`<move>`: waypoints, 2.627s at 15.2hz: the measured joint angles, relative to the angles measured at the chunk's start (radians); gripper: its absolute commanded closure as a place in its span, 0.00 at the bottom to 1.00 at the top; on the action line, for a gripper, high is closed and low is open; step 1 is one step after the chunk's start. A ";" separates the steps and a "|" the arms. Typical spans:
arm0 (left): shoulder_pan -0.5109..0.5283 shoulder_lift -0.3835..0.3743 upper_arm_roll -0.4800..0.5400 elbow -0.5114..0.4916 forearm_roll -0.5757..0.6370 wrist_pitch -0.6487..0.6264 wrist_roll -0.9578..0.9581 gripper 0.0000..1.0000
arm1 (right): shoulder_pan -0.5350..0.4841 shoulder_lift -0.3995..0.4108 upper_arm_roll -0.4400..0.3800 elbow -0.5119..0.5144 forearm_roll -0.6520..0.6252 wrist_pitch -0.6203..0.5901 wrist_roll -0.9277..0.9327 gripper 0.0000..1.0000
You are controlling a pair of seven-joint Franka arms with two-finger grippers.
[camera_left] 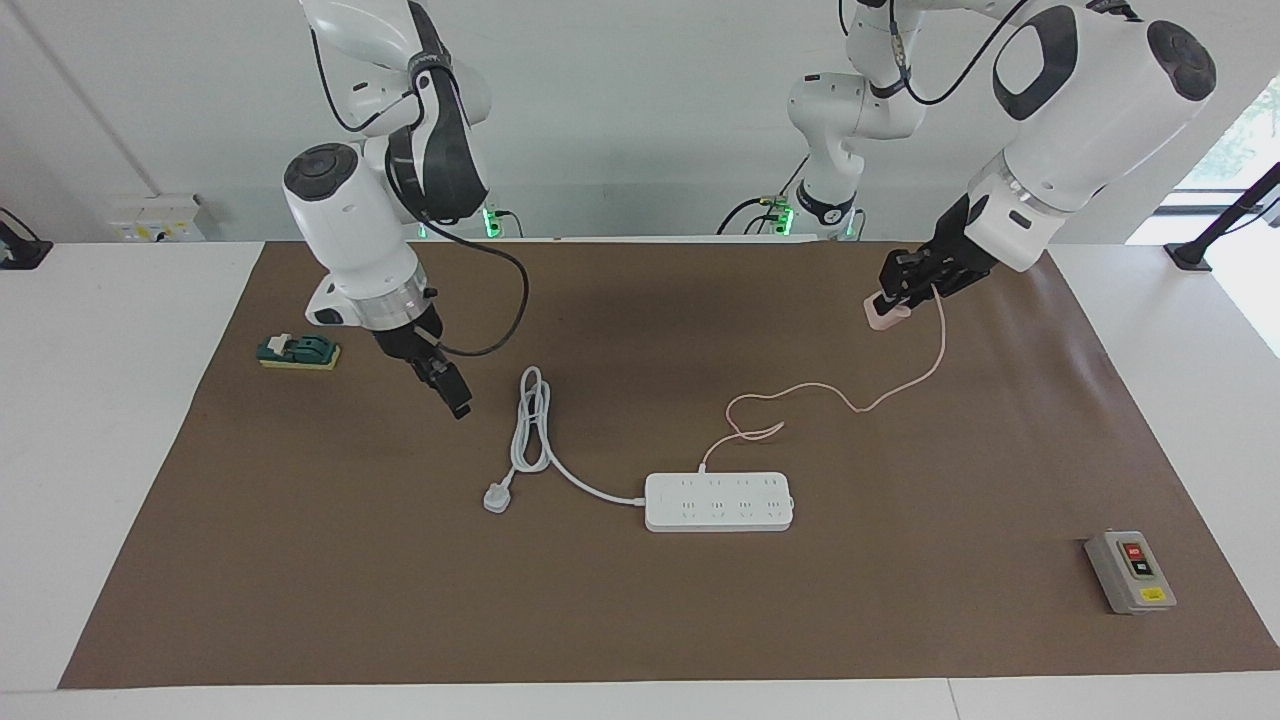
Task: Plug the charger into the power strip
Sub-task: 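Pull the charger away with the left gripper while the right gripper withdraws, then carry the charger with the left gripper to the power strip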
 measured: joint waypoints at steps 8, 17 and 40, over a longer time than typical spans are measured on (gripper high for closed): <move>-0.003 -0.041 -0.009 -0.001 0.093 -0.018 -0.249 1.00 | -0.046 -0.121 -0.004 0.148 -0.020 -0.399 -0.209 0.00; -0.017 -0.039 -0.016 0.000 0.114 -0.052 -0.356 1.00 | -0.221 -0.065 0.035 0.201 -0.020 -0.541 -0.447 0.00; -0.189 0.317 -0.034 0.211 0.262 0.093 -1.403 1.00 | -0.256 -0.111 0.065 0.227 -0.020 -0.565 -0.447 0.00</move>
